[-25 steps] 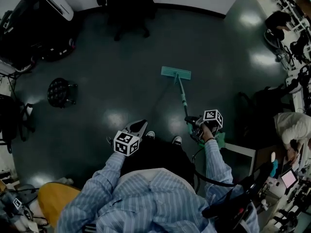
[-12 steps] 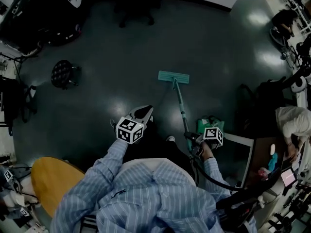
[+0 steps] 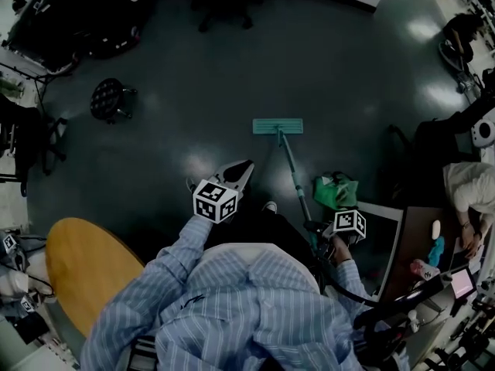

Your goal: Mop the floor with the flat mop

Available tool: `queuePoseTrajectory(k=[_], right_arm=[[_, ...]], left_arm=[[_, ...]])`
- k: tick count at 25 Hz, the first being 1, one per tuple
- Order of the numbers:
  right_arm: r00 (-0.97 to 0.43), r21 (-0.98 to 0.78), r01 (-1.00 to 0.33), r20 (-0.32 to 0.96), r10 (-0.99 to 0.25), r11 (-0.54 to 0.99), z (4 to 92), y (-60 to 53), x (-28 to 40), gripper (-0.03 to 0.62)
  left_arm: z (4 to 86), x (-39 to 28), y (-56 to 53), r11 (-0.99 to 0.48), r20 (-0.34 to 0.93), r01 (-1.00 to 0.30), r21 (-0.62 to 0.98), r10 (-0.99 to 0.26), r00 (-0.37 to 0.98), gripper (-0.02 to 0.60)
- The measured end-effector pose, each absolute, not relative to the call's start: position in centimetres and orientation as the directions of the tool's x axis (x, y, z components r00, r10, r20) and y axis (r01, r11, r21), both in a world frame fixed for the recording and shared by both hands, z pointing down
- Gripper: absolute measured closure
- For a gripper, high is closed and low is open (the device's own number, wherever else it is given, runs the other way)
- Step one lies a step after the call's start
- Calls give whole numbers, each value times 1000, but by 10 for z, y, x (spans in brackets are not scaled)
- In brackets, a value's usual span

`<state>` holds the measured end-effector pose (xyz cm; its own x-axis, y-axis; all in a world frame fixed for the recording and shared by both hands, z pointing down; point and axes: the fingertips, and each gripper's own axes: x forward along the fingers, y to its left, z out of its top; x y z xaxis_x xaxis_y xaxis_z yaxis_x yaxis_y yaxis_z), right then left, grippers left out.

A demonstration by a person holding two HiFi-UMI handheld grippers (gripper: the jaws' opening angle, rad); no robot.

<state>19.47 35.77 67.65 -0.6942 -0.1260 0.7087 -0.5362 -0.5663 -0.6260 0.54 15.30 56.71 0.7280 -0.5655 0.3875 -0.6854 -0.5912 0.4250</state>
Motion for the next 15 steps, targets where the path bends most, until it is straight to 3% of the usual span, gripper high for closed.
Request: queuePoseTrajectory(k=[15], right_arm=[[-722,-659,-537,682,-117,-527,682,313,203,470]], left_arm=[[560,-17,120,-509,398,-770,385,-661,636,566]])
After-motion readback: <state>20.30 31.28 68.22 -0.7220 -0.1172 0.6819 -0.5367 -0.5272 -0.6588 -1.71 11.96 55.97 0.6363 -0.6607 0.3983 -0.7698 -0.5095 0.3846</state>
